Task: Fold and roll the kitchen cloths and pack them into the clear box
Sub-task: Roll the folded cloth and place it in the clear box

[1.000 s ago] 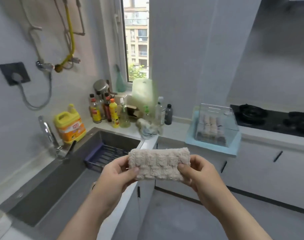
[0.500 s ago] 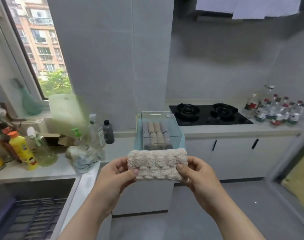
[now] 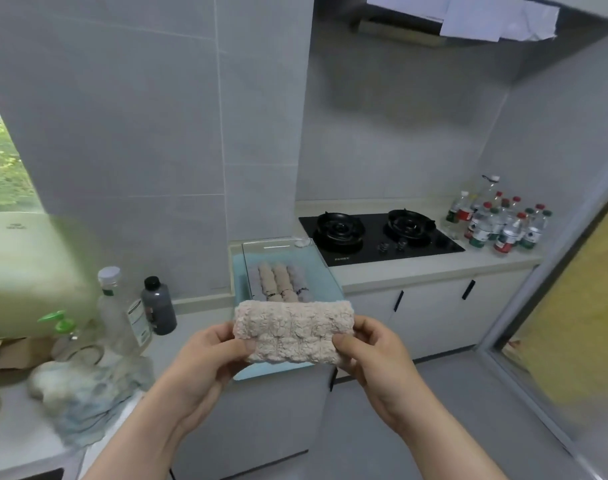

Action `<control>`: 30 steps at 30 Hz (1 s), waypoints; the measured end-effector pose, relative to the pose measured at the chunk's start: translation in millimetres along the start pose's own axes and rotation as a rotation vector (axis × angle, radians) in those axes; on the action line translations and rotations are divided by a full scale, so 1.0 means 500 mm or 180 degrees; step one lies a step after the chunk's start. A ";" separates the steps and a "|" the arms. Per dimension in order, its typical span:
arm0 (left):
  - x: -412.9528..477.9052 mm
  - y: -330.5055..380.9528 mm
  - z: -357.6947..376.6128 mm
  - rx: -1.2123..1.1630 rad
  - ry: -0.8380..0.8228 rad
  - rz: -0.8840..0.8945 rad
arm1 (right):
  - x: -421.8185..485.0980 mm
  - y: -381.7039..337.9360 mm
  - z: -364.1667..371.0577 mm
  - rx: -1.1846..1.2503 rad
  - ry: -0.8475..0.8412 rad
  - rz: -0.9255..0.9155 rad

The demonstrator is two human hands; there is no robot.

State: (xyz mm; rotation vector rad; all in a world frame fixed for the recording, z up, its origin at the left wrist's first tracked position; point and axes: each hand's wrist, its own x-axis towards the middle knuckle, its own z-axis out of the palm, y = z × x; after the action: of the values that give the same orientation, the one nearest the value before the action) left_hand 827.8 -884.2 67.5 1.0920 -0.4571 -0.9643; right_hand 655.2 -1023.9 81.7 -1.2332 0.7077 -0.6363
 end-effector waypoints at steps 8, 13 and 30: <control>0.167 0.003 0.033 -0.0641 -0.0100 -0.0172 | 0.162 0.001 -0.032 0.0010 0.0008 -0.0006; 0.318 -0.002 0.059 -0.0259 0.0296 -0.0030 | 0.313 0.001 -0.068 0.0063 -0.0100 0.0071; 0.708 -0.015 0.071 0.0480 0.0805 -0.0539 | 0.701 -0.041 -0.119 -0.1592 -0.1912 0.0357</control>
State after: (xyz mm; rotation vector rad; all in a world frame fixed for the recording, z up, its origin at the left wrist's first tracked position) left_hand 987.5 -1200.0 28.7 1.3870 -0.2353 -0.9340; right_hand 829.2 -1332.1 43.7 -1.7247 0.4274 0.0331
